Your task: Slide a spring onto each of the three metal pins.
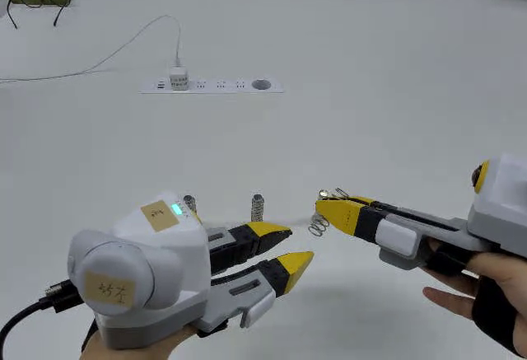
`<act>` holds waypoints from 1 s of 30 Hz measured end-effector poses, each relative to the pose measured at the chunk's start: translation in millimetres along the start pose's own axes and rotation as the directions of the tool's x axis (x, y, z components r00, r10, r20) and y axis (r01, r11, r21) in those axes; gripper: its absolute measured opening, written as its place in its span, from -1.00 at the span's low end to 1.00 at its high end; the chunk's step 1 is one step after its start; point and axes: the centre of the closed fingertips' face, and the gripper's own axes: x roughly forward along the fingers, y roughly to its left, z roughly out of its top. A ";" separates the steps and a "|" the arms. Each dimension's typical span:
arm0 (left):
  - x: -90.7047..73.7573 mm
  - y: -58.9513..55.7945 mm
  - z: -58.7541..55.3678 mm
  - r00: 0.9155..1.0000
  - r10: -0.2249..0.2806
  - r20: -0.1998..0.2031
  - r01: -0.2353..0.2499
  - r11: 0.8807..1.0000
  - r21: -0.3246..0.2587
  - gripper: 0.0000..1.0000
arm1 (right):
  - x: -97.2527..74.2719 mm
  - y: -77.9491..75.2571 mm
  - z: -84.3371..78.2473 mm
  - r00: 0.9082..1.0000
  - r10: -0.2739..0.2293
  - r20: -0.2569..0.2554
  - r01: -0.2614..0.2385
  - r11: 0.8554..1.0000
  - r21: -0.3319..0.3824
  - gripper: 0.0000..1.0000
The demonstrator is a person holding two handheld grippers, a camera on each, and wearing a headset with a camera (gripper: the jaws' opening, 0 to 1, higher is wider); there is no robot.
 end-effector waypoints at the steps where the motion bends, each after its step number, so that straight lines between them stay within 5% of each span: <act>1: -1.4 2.7 -1.2 1.000 0.011 -0.001 -0.011 1.000 0.011 -0.55 | 0.0 -3.0 1.4 1.000 -0.015 -0.006 0.015 0.999 -0.045 -0.77; 13: -16.5 18.3 -7.5 0.996 0.084 -0.029 -0.083 0.996 0.027 -0.33 | 8.5 -18.7 11.5 0.995 -0.090 -0.052 0.074 0.965 -0.253 -0.77; 16: -20.1 21.8 -9.1 0.994 0.102 -0.034 -0.101 0.994 0.028 -0.27 | 11.6 -24.8 14.4 0.991 -0.119 -0.061 0.094 0.945 -0.314 -0.77; 30: -35.9 44.9 -17.1 0.977 0.203 -0.056 -0.203 0.979 0.018 0.00 | 25.4 -49.9 23.0 0.984 -0.174 -0.042 0.147 0.918 -0.367 -0.77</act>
